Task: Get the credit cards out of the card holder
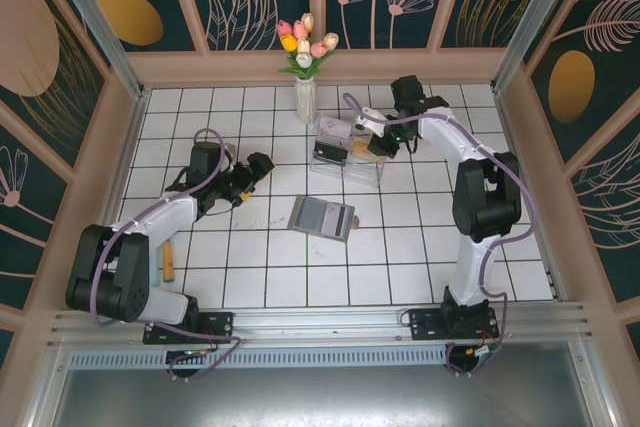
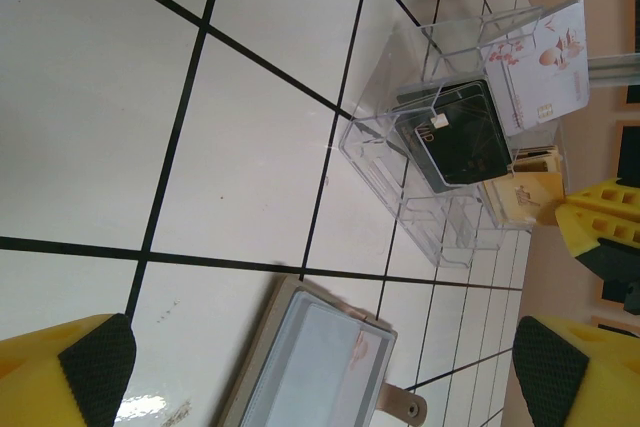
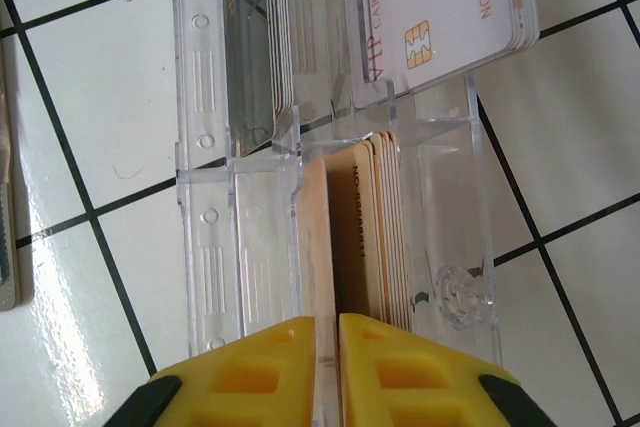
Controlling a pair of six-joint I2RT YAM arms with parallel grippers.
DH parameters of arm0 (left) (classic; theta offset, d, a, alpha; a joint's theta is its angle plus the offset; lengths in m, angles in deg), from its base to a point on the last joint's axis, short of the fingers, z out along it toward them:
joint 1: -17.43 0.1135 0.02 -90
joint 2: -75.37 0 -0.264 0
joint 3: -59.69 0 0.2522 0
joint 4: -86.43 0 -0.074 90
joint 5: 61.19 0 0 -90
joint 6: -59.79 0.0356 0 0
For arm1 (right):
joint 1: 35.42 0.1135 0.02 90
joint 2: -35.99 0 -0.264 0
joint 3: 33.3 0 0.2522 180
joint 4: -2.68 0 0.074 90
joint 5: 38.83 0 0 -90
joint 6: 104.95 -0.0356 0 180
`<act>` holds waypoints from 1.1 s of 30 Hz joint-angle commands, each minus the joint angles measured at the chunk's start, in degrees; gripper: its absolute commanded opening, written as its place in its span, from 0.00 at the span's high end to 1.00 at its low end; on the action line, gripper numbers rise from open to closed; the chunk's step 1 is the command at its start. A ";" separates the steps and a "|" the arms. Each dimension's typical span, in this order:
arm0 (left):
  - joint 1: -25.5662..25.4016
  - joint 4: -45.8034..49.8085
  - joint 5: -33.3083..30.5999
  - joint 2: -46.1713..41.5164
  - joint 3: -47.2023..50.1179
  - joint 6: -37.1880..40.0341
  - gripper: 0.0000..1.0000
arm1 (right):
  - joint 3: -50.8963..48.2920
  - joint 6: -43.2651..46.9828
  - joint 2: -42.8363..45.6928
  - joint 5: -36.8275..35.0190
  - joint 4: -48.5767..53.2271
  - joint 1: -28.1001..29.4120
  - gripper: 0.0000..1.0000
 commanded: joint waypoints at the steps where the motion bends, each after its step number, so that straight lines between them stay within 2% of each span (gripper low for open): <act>1: 0.35 -0.45 0.67 0.38 -0.62 0.23 0.02 | 1.63 -1.18 -0.08 -0.57 1.24 0.36 0.79; 3: 0.34 -0.65 0.73 0.21 -0.47 0.17 0.01 | 2.12 -1.34 0.29 -0.40 1.44 0.36 0.76; 8: 0.41 -0.56 0.64 -0.17 -0.27 0.56 0.01 | 2.84 -2.83 2.53 0.42 0.61 0.27 0.76; 12: 0.25 0.64 0.14 -0.32 -0.33 1.81 0.02 | 1.26 -7.38 7.18 1.79 -2.84 0.03 0.76; 14: 0.17 1.36 -0.44 -0.32 -0.21 2.28 0.02 | -0.47 -12.83 10.19 3.41 -5.92 0.01 0.79; 18: -0.51 2.65 -1.02 -0.90 0.30 3.56 0.01 | -8.12 -27.92 17.40 5.79 -15.36 1.07 0.79; 25: -4.49 6.11 -4.21 -1.42 -0.31 5.97 0.02 | -28.34 -53.64 33.34 -7.87 -34.05 10.67 0.75; 27: -6.31 6.34 -4.83 -1.36 -0.54 6.01 0.01 | -34.19 -62.51 38.29 -11.19 -38.47 14.24 0.69; 29: -8.17 6.34 -5.26 -1.28 -0.86 5.81 0.01 | -36.76 -74.23 40.91 -14.94 -38.30 16.22 0.62; 33: -10.21 4.29 -4.35 -1.65 -0.45 3.89 0.03 | -37.89 -93.48 39.80 -15.39 -29.40 19.50 0.62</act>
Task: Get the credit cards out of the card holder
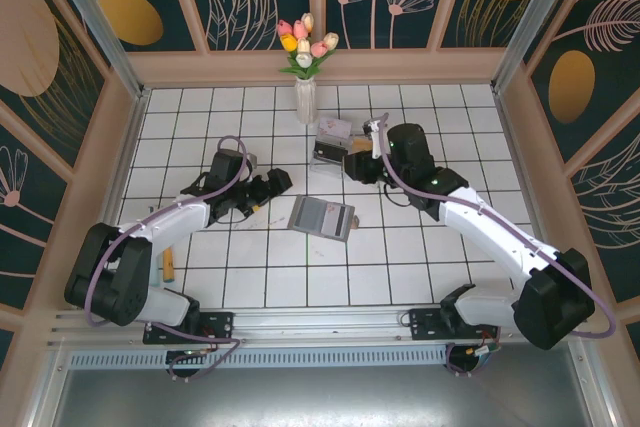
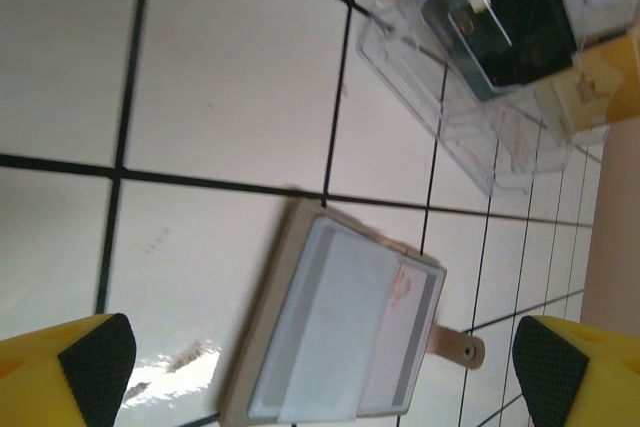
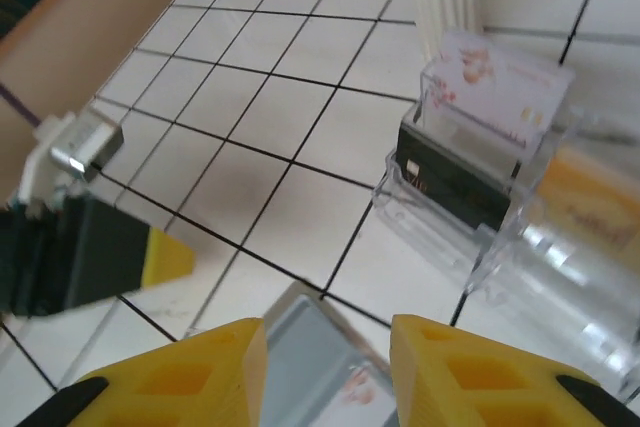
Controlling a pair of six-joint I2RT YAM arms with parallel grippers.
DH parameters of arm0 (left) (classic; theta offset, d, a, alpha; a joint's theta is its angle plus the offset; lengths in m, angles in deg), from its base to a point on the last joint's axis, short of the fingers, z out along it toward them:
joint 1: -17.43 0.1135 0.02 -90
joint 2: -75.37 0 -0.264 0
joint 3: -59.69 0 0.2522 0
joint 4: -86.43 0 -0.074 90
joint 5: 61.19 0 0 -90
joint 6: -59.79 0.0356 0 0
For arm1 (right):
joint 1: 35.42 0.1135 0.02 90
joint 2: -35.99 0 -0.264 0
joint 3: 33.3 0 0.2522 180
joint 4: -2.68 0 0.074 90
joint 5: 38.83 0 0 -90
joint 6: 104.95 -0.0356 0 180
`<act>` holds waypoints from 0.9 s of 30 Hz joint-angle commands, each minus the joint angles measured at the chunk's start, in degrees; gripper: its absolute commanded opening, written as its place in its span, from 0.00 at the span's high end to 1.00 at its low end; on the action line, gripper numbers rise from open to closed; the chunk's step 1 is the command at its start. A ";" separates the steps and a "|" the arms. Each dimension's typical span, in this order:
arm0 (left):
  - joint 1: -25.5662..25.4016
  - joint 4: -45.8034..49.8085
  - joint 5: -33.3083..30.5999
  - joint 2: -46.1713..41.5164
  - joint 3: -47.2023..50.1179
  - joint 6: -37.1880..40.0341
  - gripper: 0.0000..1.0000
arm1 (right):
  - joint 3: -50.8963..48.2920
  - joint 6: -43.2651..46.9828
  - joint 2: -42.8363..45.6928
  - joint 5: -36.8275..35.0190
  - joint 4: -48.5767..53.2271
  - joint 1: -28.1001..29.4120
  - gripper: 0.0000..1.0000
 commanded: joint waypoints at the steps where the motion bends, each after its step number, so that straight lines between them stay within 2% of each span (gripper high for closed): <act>1: -0.81 -0.89 0.27 -1.69 -0.45 -0.90 0.03 | -2.24 -24.31 -0.37 -4.91 2.96 3.12 0.63; 5: -1.15 -1.08 1.29 -2.22 -1.18 -1.09 0.07 | -4.62 -37.90 -1.61 -9.72 6.21 10.43 0.62; 9: -1.34 -0.99 0.70 -2.53 -1.50 -1.56 0.07 | -4.69 -46.45 -5.67 -11.26 9.99 14.80 0.62; 12: -1.34 -1.17 0.59 -2.36 -1.68 -1.72 0.07 | -5.46 -49.52 -9.64 -11.18 10.38 16.43 0.63; 16: -1.50 -1.77 0.73 -2.20 -1.42 -2.17 0.07 | -5.35 -49.27 -13.70 -10.53 9.20 16.18 0.64; 21: -1.50 -2.81 0.79 -1.19 -1.23 -3.14 0.09 | -9.75 -47.00 -15.27 -6.97 3.20 12.12 0.66; 25: -1.73 -4.59 2.66 0.12 -1.59 -4.24 0.13 | -11.76 -43.89 -16.12 -4.17 -1.02 9.80 0.79; 27: -2.16 -4.31 2.64 0.54 -2.08 -4.87 0.16 | -12.87 -43.94 -16.02 -2.84 -3.59 9.00 0.82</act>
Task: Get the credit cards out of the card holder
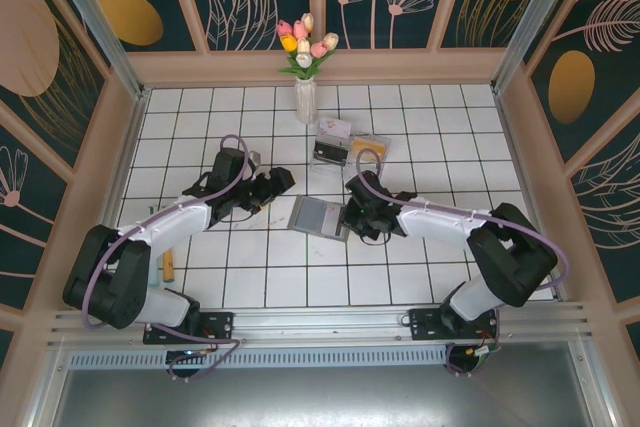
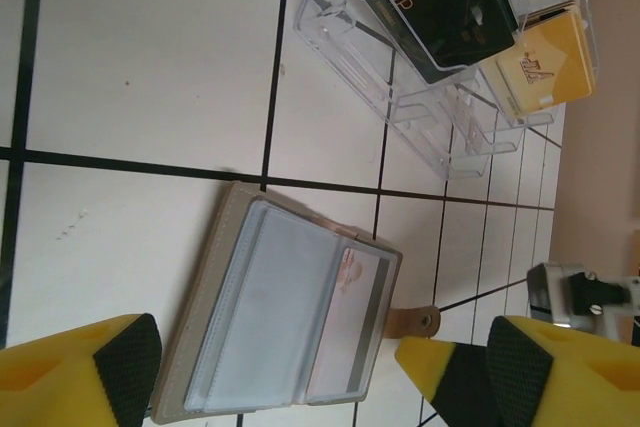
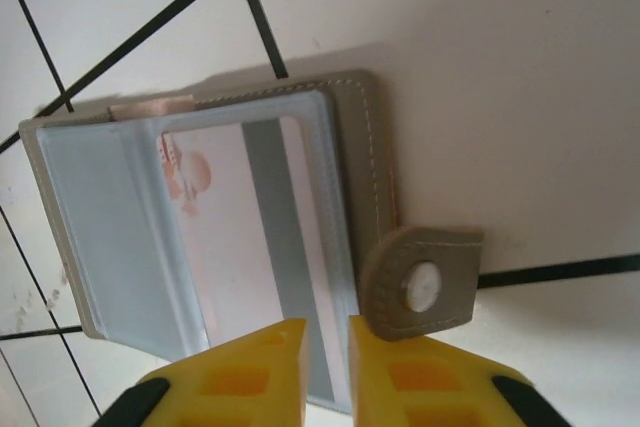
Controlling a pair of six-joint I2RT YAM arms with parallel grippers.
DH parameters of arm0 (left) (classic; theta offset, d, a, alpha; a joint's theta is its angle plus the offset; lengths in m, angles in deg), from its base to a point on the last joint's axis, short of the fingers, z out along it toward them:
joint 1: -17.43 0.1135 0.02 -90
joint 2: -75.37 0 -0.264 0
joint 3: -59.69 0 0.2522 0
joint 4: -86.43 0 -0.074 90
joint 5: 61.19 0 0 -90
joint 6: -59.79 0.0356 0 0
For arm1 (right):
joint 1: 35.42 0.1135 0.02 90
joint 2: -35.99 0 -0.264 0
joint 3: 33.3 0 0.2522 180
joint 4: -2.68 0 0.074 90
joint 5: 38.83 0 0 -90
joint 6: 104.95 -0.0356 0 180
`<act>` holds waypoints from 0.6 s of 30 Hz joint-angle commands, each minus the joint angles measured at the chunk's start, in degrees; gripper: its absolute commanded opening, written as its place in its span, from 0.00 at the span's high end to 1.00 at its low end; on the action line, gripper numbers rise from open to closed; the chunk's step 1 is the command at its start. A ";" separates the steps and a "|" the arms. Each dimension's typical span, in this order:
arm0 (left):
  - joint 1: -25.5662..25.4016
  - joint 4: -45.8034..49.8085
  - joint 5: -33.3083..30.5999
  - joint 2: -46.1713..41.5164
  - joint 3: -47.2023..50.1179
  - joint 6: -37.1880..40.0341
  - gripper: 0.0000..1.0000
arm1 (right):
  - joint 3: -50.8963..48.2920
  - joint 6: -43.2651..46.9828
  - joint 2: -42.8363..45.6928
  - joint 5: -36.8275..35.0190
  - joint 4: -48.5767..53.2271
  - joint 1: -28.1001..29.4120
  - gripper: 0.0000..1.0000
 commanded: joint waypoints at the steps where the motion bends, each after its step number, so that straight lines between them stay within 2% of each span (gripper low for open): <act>1: -1.03 -1.46 1.50 1.33 -2.15 -1.41 0.18 | -1.42 1.25 -0.57 2.79 -5.38 -1.09 0.82; 8: -4.43 -2.08 2.79 3.70 -3.36 -2.91 0.35 | 0.09 4.24 -4.09 3.43 -5.02 -3.03 0.88; 18: -11.00 -4.66 3.66 10.13 -6.02 -4.89 0.61 | 3.10 8.19 -8.19 2.25 -1.61 -4.43 0.87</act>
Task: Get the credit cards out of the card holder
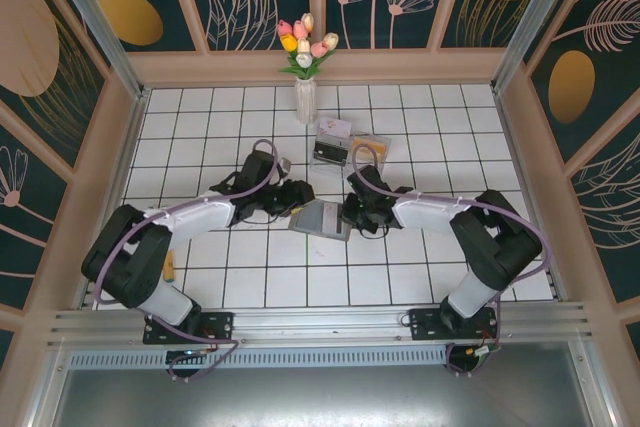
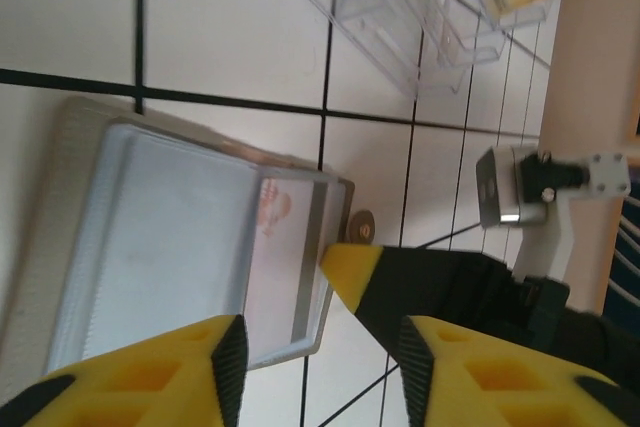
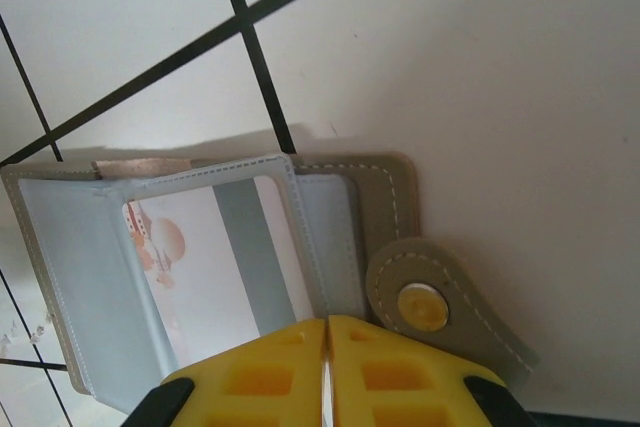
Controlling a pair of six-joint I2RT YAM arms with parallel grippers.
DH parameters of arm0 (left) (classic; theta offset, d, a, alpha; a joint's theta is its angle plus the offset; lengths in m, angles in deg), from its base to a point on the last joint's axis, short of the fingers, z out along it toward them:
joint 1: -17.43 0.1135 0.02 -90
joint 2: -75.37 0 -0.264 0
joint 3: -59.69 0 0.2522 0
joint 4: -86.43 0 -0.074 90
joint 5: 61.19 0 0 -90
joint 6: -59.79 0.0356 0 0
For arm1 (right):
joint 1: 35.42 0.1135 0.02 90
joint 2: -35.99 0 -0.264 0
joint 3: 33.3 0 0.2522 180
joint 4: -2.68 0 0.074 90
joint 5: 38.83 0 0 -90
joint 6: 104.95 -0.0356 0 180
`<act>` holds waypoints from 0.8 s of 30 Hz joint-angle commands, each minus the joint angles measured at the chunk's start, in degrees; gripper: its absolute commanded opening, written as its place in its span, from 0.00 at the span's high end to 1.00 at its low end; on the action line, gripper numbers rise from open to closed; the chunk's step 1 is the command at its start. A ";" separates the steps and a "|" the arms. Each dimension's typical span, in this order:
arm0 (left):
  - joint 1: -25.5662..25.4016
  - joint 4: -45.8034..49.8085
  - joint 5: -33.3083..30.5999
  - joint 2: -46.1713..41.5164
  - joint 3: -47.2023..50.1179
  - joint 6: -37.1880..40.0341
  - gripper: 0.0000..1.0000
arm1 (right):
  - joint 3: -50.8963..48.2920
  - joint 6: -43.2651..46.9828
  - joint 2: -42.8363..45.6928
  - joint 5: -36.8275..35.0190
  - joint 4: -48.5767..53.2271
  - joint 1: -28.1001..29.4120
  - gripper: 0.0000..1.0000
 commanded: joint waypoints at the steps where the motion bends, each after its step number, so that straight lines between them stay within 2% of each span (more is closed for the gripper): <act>1: -1.92 -1.88 0.76 2.63 -2.04 -0.71 0.63 | 1.11 3.07 -1.85 -0.96 2.84 -0.94 0.87; 10: -5.30 0.37 -1.83 8.49 -5.42 -0.73 0.71 | 0.44 5.96 -3.06 1.82 1.86 -2.53 0.86; 18: -5.79 2.40 -5.54 11.85 -5.96 -1.63 0.76 | -0.35 5.82 -3.69 2.09 2.23 -2.84 0.86; 21: -5.84 1.27 -4.13 12.72 -6.05 -1.94 0.77 | -0.34 5.86 -3.71 2.19 2.23 -2.91 0.87; 24: -5.89 -0.16 -3.01 13.22 -5.91 -2.45 0.82 | -0.43 5.86 -3.67 2.18 2.29 -2.96 0.87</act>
